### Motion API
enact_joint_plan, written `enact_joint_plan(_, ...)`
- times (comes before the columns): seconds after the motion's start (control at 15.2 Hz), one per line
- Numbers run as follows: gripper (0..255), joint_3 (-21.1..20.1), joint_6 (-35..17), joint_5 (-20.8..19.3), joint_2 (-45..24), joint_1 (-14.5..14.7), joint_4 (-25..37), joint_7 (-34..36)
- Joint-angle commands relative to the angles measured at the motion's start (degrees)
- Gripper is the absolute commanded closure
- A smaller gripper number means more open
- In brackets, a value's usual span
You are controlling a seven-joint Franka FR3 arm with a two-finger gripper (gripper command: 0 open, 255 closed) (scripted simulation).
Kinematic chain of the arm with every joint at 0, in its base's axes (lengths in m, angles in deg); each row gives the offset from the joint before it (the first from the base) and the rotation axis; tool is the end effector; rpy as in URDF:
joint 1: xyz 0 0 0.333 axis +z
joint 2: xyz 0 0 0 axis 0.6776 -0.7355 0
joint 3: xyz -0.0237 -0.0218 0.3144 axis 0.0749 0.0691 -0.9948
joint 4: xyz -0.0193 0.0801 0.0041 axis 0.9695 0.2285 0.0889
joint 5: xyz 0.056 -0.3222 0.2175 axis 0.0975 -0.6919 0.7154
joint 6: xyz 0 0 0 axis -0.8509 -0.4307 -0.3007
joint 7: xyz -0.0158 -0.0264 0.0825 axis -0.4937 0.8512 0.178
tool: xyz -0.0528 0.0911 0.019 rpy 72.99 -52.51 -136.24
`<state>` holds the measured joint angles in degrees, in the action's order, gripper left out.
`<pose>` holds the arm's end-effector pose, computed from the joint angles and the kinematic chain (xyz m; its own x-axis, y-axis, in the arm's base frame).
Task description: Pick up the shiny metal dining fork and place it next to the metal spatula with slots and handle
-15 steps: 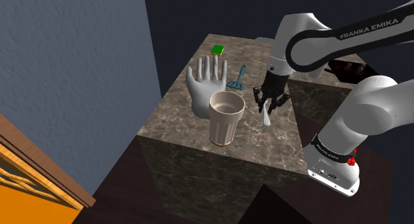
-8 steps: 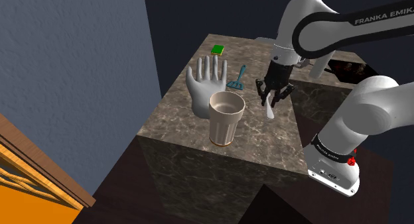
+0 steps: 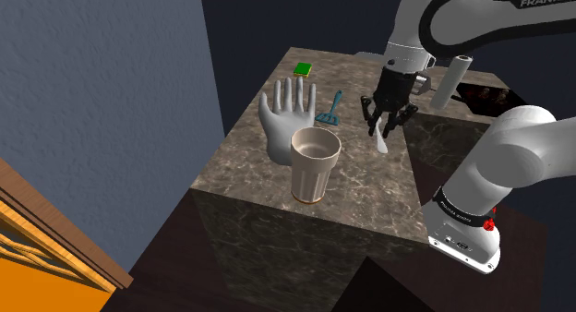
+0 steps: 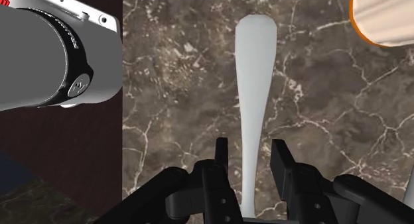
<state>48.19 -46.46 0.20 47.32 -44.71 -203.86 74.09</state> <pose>0.2643 0.0668 0.4208 0.5527 -0.8207 -0.1451 -0.8304 -0.5571 -0.0119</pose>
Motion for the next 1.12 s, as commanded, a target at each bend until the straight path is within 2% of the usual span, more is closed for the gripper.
enact_joint_plan(0.0, 255, 0.33, 1.48, -0.43, 0.00, -0.24, 1.47, 0.15)
enact_joint_plan(0.79, 255, 1.98, 10.26, -2.29, 0.63, -0.94, 9.71, 1.35)
enact_joint_plan(1.06, 255, 6.89, 8.85, -6.90, -3.47, -4.27, 11.45, -4.22)
